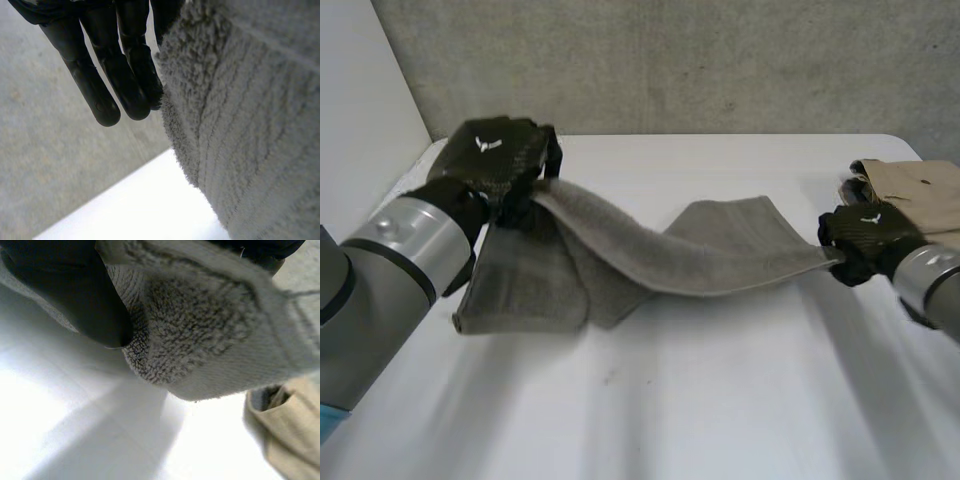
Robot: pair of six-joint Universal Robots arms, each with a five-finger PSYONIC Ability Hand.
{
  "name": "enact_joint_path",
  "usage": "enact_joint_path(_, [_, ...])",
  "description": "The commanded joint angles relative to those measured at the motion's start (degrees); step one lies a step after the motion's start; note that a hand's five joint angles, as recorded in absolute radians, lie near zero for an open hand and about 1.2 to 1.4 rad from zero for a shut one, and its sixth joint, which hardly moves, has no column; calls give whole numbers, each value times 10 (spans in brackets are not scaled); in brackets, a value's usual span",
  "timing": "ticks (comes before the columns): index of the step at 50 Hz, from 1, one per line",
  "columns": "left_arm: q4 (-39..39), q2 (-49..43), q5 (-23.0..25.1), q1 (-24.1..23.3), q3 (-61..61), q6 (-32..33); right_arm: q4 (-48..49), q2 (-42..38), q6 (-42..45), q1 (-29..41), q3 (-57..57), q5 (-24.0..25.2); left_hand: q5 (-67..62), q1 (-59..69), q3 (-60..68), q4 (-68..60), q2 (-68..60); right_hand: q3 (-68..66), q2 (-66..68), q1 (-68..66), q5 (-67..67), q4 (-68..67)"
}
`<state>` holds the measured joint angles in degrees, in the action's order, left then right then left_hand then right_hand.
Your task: Fold the laundry.
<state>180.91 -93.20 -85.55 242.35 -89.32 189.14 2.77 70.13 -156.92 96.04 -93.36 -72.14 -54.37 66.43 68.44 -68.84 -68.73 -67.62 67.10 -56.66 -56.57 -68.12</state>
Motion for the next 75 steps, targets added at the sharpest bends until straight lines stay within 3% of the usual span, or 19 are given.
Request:
enact_joint_path(1, [-63,-20,2,13,-16,73,-314,128,277,-20,69,4,-156,136,116,-112,-113,-124,129,-233,-134,-119])
enact_joint_path(4, [-104,-26,2,15,-22,122,-393,160,349,-23,82,2,-156,136,116,-112,-113,-124,129,-233,-134,-119])
enact_joint_path(11, [-134,-76,2,10,-42,202,-434,188,361,-14,78,6,-156,136,116,-112,-113,-124,129,-233,-134,-119])
enact_joint_path(18, [-94,-195,0,9,4,215,-414,42,354,51,101,-41,-156,136,116,-112,-113,-124,129,-233,-134,-119])
enact_joint_path(24, [-50,-281,-2,15,101,218,-332,-54,282,93,220,-127,-156,136,116,-112,-113,-124,129,-233,-134,-119])
enact_joint_path(27, [-6,-297,-1,23,161,220,-275,-96,247,102,306,-150,-156,136,116,-112,-113,-124,129,-233,-134,-119])
enact_joint_path(30, [86,-297,0,35,210,220,-203,-118,210,118,403,-152,-156,136,116,-112,-113,-124,129,-233,-134,-119])
enact_joint_path(34, [279,-277,4,44,240,214,-82,-120,149,129,488,-153,-156,136,116,-112,-113,-124,129,-233,-134,-119])
enact_joint_path(37, [432,-240,1,51,250,214,9,-114,125,129,514,-153,-156,136,116,-112,-113,-124,129,-233,-134,-119])
enact_joint_path(41, [508,-217,0,52,253,209,162,-96,104,135,515,-156,-156,136,116,-112,-113,-124,129,-233,-134,-119])
enact_joint_path(45, [509,-213,1,56,248,192,225,-86,101,145,497,-151,-156,136,116,-112,-113,-124,129,-233,-134,-119])
enact_joint_path(52, [466,-215,1,71,158,182,209,-90,101,152,436,-148,-156,136,116,-112,-113,-124,129,-233,-134,-119])
enact_joint_path(60, [418,-255,1,81,66,183,185,-121,110,155,318,-108,-156,136,116,-112,-113,-124,129,-233,-134,-119])
enact_joint_path(69, [372,-338,3,65,5,205,13,-232,114,155,290,-118,-156,136,116,-112,-113,-124,129,-233,-134,-119])
enact_joint_path(72, [336,-339,2,63,-8,226,-23,-228,107,150,279,-127,-11,-10,-30,34,33,-124,129,-233,-134,-119])
enact_joint_path(75, [292,-331,1,65,-18,243,-28,-212,107,151,257,-129,319,-339,-359,363,362,-124,129,-233,-134,-119])
